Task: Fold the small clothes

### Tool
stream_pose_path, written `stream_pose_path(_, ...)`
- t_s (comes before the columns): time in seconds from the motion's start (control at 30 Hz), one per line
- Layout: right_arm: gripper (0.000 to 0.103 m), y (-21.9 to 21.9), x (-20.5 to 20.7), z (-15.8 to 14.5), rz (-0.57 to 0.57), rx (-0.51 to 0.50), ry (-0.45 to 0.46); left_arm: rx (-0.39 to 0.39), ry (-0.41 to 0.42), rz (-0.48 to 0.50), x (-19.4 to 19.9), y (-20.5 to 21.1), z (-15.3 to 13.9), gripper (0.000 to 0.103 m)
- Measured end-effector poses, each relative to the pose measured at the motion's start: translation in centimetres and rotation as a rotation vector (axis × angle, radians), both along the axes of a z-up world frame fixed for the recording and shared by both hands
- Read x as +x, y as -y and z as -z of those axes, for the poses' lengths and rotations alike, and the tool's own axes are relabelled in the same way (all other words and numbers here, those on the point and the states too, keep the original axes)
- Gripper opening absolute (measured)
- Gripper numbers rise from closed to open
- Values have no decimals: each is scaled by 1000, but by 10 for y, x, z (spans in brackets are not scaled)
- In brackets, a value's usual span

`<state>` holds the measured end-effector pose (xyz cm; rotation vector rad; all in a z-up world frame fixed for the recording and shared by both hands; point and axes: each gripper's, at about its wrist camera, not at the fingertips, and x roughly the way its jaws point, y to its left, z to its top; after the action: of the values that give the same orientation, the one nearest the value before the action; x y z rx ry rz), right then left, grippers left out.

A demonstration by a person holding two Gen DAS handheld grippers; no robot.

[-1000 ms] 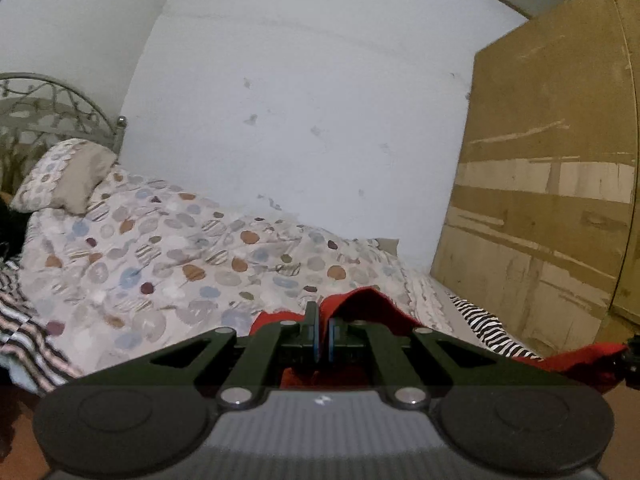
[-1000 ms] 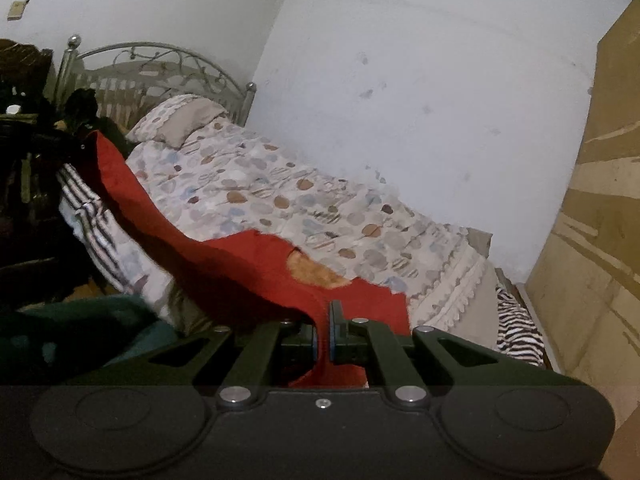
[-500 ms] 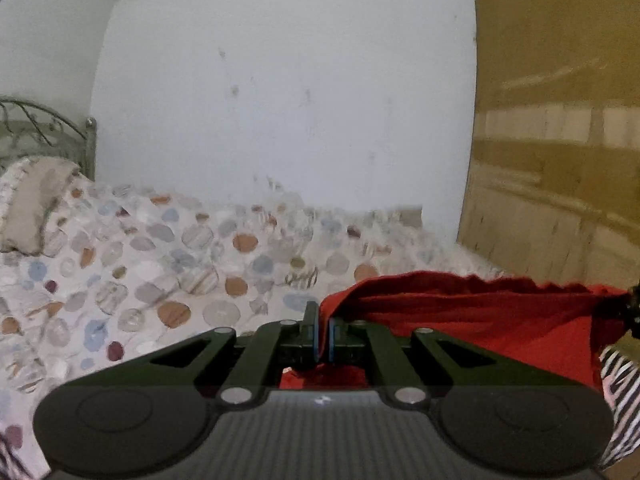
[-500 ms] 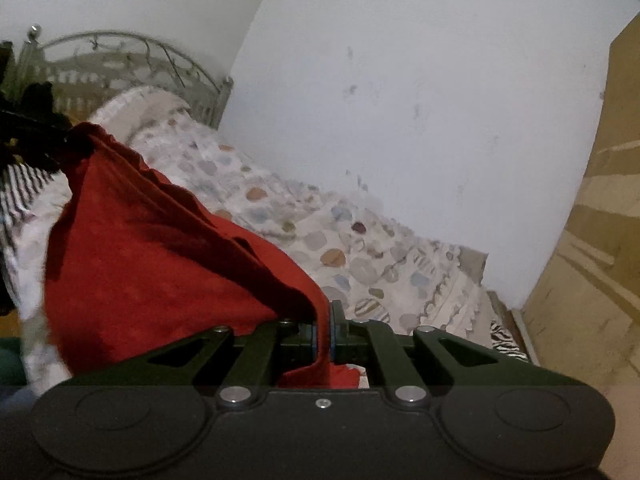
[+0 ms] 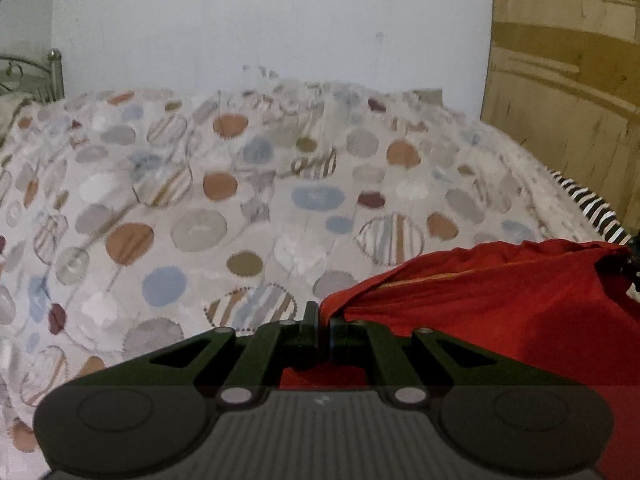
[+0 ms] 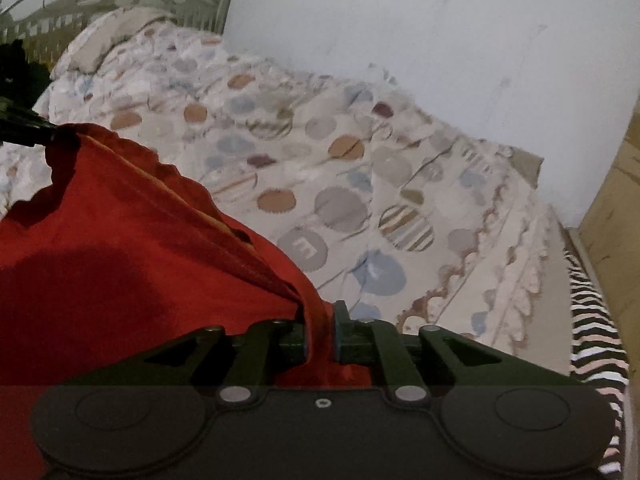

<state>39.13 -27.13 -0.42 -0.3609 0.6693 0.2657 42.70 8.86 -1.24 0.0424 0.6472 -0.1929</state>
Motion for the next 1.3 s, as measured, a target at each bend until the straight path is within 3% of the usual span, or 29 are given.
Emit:
stream_pose_path(0.17,19,-4,20,24,-18,-27,-22,-50,-65,10,23,-12,16,5)
stream_pose_path(0.27,35,0,26,35,6,-10,-28,-97,-94,48,29,-22,19,7)
stream_pose_path(0.3,46,2,27,37,19,-4,-26,-112,-93,55,29,-26,18,11)
stream_pose_path(0.37,60,9,26,40,48,14,-17,-141,-94,60,27,-33,16,31)
stream_pose_path(0.4,68,13,27,41,66,38,-19,-151,-89,48,25,-36,15,65)
stream_pose_path(0.43,75,18,28,41,84,70,-26,-163,-72,27,23,-41,13,90)
stream_pose_path(0.47,79,25,30,40,113,122,-37,-176,-42,6,19,-45,11,94)
stream_pose_path(0.6,98,53,34,37,205,304,-77,-264,-16,-27,11,-60,0,98)
stream_pose_path(0.7,102,62,29,33,210,367,-93,-307,1,-56,-2,-68,-3,102)
stream_pose_path(0.8,102,61,16,23,164,367,-74,-275,12,-29,-19,-61,1,102)
stream_pose_path(1.0,103,46,-12,10,23,275,-54,-123,21,52,-39,-31,24,102)
stream_pose_path(1.1,103,31,-29,9,-92,213,-34,-56,-3,18,-35,-24,34,102)
stream_pose_path(1.2,102,17,-34,15,-115,149,-34,-65,-9,-59,-26,-30,41,102)
stream_pose_path(1.3,102,10,-26,26,-31,66,5,-129,-40,-152,-16,-46,45,102)
